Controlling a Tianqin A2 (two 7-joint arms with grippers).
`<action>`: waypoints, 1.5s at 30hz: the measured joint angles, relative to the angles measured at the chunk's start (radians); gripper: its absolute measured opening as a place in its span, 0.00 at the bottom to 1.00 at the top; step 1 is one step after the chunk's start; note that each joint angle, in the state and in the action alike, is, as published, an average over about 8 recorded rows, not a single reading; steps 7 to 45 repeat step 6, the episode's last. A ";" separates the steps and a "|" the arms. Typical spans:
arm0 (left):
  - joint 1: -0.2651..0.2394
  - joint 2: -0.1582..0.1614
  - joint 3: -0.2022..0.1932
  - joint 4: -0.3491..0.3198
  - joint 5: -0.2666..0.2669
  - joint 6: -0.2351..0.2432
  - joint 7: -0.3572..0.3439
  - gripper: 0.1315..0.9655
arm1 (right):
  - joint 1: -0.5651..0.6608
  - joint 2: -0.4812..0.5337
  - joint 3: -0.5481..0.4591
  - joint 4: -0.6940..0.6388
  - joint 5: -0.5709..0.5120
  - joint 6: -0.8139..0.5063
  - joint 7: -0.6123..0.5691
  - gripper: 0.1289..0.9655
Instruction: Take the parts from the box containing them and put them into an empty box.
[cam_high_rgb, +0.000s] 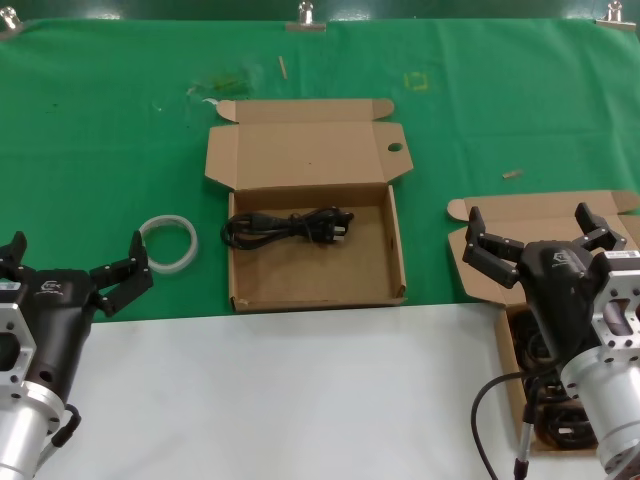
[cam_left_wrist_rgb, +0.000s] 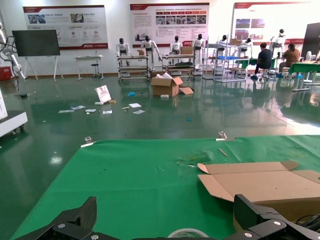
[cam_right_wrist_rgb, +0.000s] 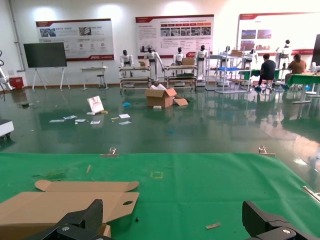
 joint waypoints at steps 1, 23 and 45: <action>0.000 0.000 0.000 0.000 0.000 0.000 0.000 1.00 | 0.000 0.000 0.000 0.000 0.000 0.000 0.000 1.00; 0.000 0.000 0.000 0.000 0.000 0.000 0.000 1.00 | 0.000 0.000 0.000 0.000 0.000 0.000 0.000 1.00; 0.000 0.000 0.000 0.000 0.000 0.000 0.000 1.00 | 0.000 0.000 0.000 0.000 0.000 0.000 0.000 1.00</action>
